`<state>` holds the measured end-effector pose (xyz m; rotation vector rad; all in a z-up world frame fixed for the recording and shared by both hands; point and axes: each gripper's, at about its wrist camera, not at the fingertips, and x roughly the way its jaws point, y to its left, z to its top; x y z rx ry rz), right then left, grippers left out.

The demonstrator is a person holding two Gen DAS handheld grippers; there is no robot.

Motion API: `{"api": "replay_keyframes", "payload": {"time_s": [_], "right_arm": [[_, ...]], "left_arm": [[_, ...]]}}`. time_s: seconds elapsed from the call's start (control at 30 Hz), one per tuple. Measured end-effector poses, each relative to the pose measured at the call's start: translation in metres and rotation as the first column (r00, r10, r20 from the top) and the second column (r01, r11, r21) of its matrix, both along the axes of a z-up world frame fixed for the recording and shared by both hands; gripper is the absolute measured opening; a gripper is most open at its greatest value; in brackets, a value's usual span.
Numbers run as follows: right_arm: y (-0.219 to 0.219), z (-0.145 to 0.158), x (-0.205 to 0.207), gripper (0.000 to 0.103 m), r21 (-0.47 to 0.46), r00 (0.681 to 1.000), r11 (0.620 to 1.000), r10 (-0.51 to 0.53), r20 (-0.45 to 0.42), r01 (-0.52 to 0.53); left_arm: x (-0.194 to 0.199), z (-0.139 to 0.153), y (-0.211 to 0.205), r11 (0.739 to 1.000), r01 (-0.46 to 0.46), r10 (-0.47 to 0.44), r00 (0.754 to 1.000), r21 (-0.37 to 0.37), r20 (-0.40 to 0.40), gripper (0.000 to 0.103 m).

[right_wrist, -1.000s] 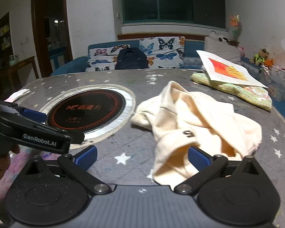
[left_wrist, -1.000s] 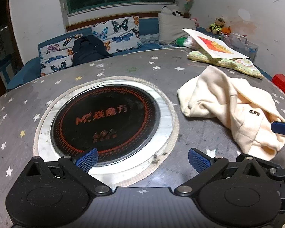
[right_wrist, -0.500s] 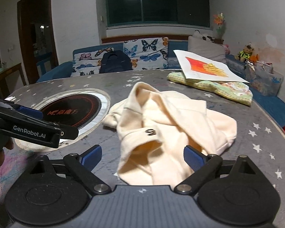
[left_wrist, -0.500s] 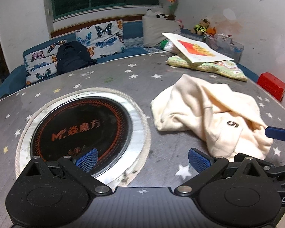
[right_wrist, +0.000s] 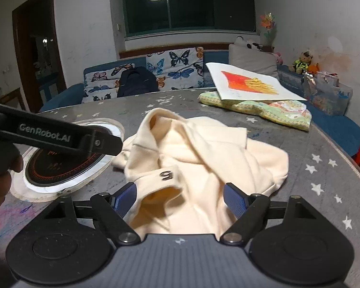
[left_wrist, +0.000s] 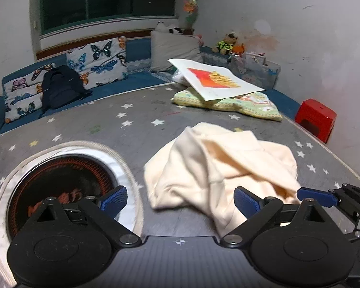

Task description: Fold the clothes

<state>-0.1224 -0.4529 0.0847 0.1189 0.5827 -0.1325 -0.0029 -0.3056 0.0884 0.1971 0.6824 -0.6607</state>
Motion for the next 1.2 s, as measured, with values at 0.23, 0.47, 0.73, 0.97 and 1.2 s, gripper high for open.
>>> {"api": "replay_keyframes", "payload": {"time_s": [0.23, 0.47, 0.73, 0.97, 1.2], "right_arm": [[-0.015, 0.001, 0.006, 0.077, -0.006, 0.999, 0.999, -0.038, 0.007, 0.038], [-0.027, -0.002, 0.014, 0.071, -0.034, 0.998, 0.997, -0.070, 0.000, 0.070], [-0.032, -0.008, 0.017, 0.065, -0.048, 0.997, 0.996, -0.073, -0.019, 0.072], [-0.030, -0.011, 0.026, 0.064, -0.091, 0.997, 0.994, -0.064, -0.034, 0.061], [-0.041, -0.027, 0.036, 0.036, -0.122, 0.992, 0.990, -0.083, -0.090, 0.072]], "left_arm": [[0.013, -0.005, -0.025, 0.999, 0.033, -0.032, 0.999, 0.011, -0.035, 0.082], [0.027, -0.017, -0.040, 0.998, 0.064, -0.063, 0.993, 0.010, -0.097, 0.021], [0.025, -0.021, -0.027, 0.996, 0.081, -0.083, 0.992, -0.023, -0.097, 0.009], [0.025, -0.021, -0.001, 0.998, 0.052, -0.056, 0.993, -0.039, -0.108, 0.008], [0.020, -0.018, 0.029, 0.997, 0.040, -0.047, 0.993, -0.059, -0.112, 0.008]]}}
